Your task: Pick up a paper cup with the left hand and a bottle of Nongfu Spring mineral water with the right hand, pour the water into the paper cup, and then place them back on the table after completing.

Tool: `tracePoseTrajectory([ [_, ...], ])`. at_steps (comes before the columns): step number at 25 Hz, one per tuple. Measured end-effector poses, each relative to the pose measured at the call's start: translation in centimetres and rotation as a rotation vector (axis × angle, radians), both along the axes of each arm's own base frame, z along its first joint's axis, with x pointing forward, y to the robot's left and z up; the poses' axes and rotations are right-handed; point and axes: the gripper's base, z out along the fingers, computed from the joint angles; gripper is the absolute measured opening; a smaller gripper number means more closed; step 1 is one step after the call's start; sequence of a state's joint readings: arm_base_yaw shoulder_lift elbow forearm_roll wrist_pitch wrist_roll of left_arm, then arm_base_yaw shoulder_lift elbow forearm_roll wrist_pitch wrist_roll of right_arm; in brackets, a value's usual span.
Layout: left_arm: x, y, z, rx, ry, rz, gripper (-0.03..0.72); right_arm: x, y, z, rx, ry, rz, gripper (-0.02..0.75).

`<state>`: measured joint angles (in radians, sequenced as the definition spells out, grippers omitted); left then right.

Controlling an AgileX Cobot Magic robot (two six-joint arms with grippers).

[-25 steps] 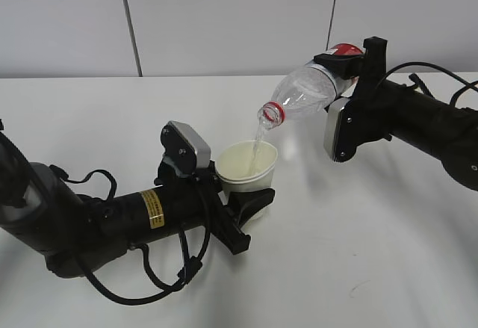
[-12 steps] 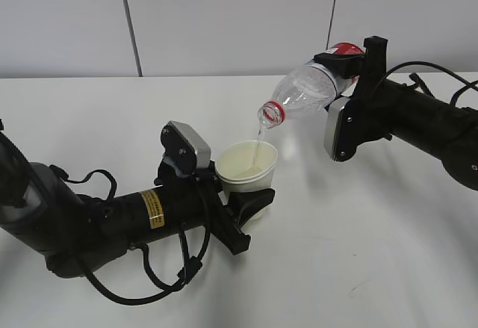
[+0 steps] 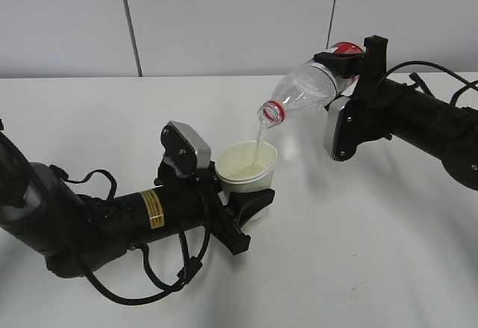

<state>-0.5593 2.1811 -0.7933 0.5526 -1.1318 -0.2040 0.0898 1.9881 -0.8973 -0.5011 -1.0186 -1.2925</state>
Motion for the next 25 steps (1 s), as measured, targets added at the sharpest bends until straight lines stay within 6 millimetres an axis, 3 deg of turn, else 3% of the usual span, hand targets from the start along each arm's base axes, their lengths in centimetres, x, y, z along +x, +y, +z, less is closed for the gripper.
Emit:
tracePoseTrajectory([
  [25,0.21,0.12,0.0,-0.003,0.006,0.029,0.36,0.0,-0.01,0.07,0.012,0.004,-0.002,0.436],
])
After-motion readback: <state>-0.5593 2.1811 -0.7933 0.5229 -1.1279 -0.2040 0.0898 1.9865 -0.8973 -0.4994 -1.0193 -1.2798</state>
